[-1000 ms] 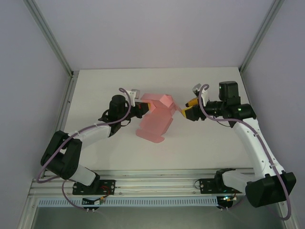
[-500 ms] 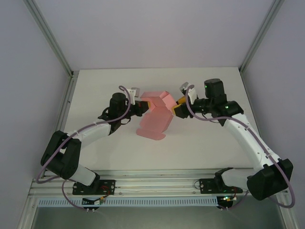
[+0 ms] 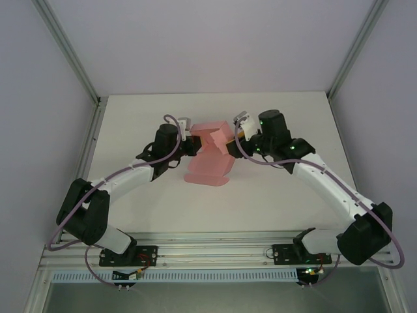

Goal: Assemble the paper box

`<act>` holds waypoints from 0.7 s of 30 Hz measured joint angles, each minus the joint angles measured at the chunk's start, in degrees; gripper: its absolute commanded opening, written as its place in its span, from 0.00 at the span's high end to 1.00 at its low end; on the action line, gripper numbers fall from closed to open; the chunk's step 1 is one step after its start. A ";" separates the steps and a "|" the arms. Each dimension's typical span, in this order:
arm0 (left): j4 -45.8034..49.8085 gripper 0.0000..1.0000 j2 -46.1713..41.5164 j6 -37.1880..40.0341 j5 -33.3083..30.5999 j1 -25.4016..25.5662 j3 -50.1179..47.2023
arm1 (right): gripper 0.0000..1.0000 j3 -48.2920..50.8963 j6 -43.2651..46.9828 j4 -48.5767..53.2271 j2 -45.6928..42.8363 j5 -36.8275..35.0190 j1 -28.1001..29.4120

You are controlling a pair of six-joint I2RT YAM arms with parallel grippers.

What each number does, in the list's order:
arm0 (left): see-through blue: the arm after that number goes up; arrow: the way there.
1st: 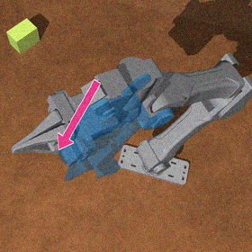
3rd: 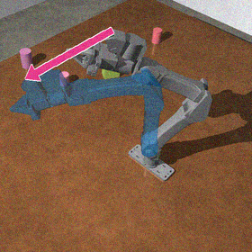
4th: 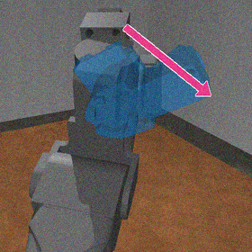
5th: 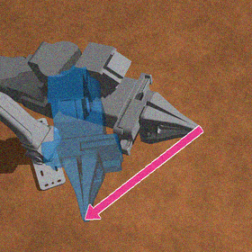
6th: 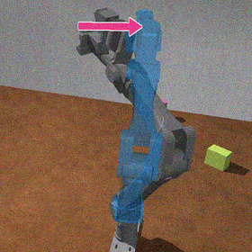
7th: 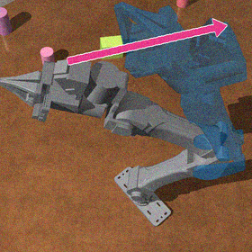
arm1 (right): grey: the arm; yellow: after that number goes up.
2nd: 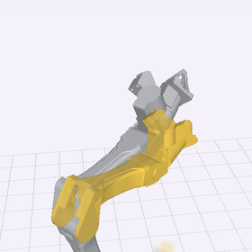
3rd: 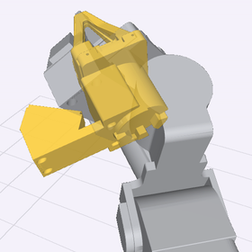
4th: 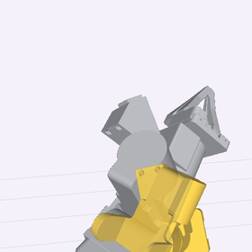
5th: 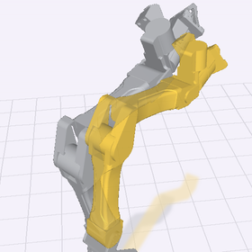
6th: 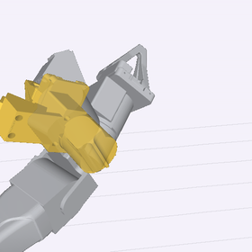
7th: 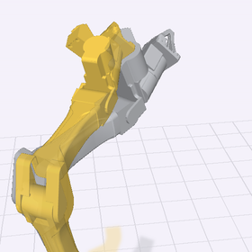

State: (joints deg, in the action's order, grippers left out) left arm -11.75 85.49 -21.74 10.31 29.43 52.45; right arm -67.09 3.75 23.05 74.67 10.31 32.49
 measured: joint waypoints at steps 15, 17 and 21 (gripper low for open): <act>7.02 1.00 -4.90 0.76 -9.20 3.02 0.00 | 0.76 -1.01 -0.85 -5.97 7.65 -38.66 10.51; 9.14 1.00 -5.64 0.48 -11.56 3.96 0.39 | 0.85 -1.73 0.13 -6.91 9.27 -42.95 11.45; 15.34 1.00 -5.86 -2.60 -18.60 7.32 3.65 | 0.89 -3.19 0.79 -9.20 12.98 -52.52 13.25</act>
State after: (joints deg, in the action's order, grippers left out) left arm 3.60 79.64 -24.34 -8.29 36.75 56.10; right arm -70.28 4.54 13.85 87.66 -42.22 45.74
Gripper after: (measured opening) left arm 0.057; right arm 0.118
